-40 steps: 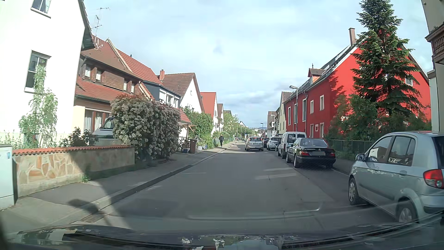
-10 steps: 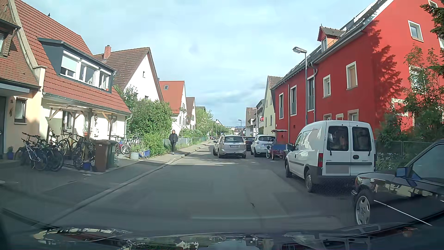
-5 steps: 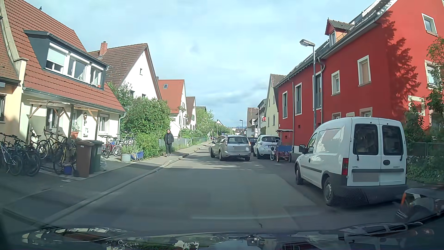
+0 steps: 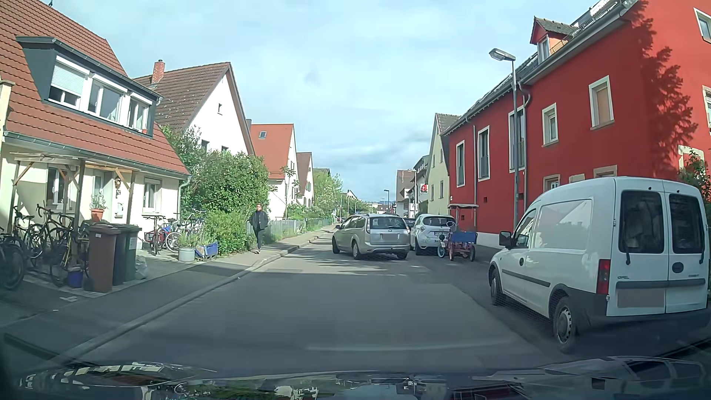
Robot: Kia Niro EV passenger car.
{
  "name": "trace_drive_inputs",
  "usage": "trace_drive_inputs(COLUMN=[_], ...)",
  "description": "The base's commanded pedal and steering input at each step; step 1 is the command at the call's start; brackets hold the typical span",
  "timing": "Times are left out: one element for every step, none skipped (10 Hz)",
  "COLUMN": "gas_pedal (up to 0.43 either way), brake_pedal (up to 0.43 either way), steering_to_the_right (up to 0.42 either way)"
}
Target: Follow the waypoints while adhering to traffic rules and regulations
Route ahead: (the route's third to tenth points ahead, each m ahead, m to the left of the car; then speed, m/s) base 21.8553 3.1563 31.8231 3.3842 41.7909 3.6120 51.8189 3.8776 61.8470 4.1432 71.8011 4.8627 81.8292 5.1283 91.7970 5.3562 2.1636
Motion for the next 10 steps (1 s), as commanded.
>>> trace_drive_inputs(gas_pedal=[0.000, 0.000, 0.000, 0.000, 0.000, 0.000, 0.000, 0.000, 0.000, 0.000], brake_pedal=[0.146, 0.134, 0.128, 0.128, 0.128, 0.128, 0.122, 0.116, 0.116, 0.116], steering_to_the_right=[-0.006, -0.004, -0.002, -0.002, -0.002, -0.002, -0.002, -0.002, -0.003, -0.004])
